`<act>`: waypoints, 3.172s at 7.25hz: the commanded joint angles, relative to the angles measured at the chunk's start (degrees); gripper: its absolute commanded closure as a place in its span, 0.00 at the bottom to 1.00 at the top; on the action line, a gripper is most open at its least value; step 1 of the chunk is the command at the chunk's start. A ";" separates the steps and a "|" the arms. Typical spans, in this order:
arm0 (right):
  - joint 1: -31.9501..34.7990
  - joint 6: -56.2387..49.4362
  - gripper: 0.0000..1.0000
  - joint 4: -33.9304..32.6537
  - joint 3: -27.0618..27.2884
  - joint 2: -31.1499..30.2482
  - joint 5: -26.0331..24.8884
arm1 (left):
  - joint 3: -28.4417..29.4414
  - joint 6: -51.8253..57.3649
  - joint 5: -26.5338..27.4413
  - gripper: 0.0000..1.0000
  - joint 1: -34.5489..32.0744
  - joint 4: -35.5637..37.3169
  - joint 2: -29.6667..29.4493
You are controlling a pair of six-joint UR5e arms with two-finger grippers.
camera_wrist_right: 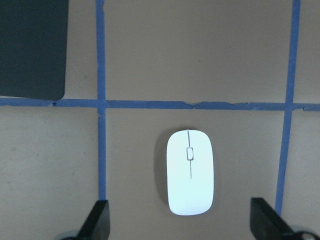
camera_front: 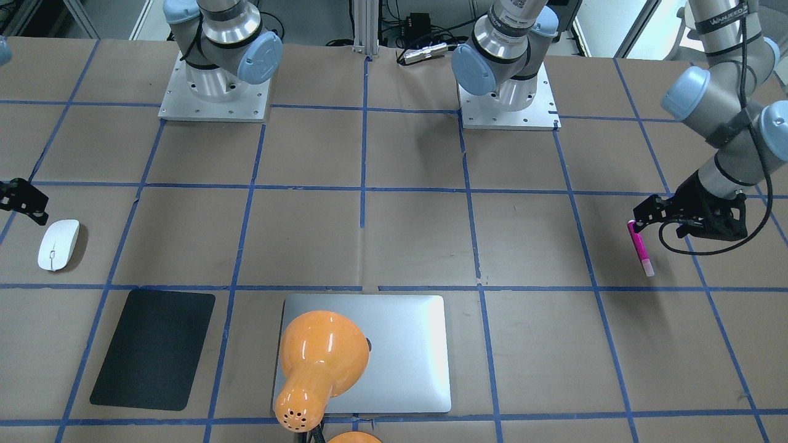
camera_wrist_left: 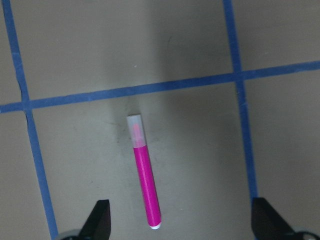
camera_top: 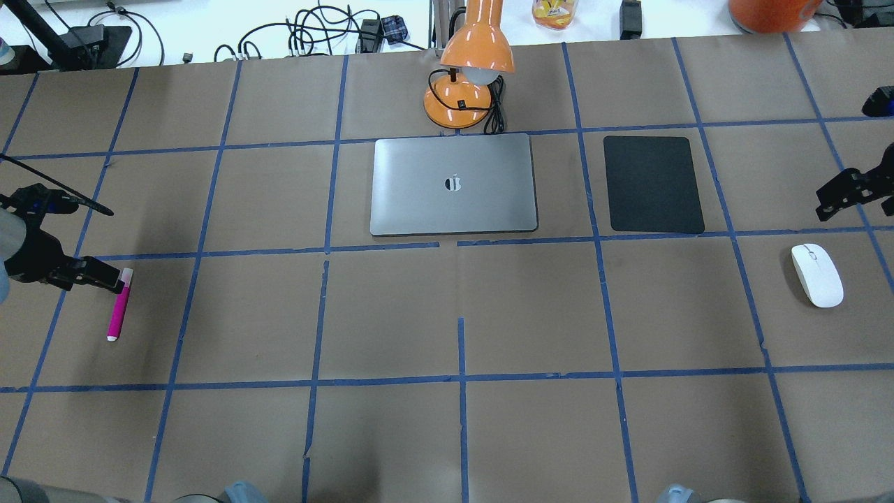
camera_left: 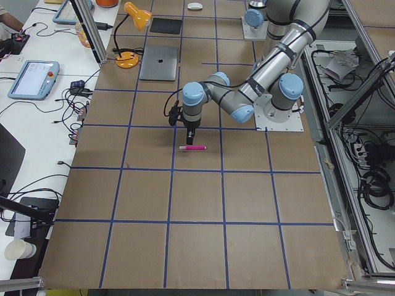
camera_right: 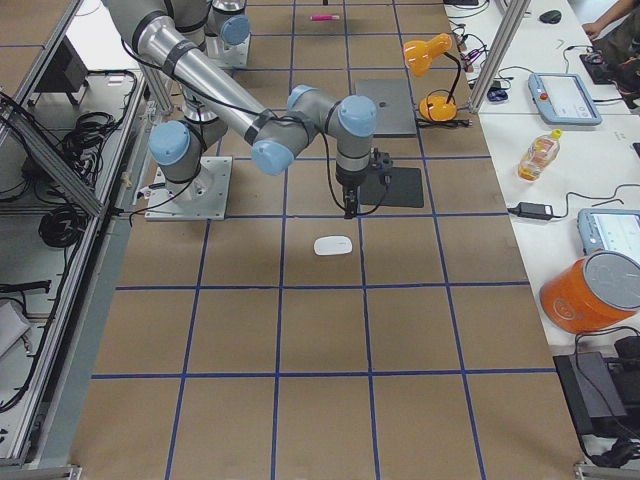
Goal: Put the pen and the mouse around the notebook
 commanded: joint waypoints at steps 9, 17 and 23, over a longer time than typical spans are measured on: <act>-2.07 -1.26 0.00 -8.45 3.25 13.34 -0.93 | -0.19 -9.40 0.46 1.00 0.61 3.03 -4.85; -2.16 -1.26 0.54 -9.06 4.57 12.72 -3.54 | 7.81 -91.81 -4.20 1.00 -38.25 -20.10 5.98; 7.99 10.39 0.54 -8.98 0.72 9.38 -2.77 | 8.51 -146.66 -2.00 1.00 -64.42 -1.77 -7.81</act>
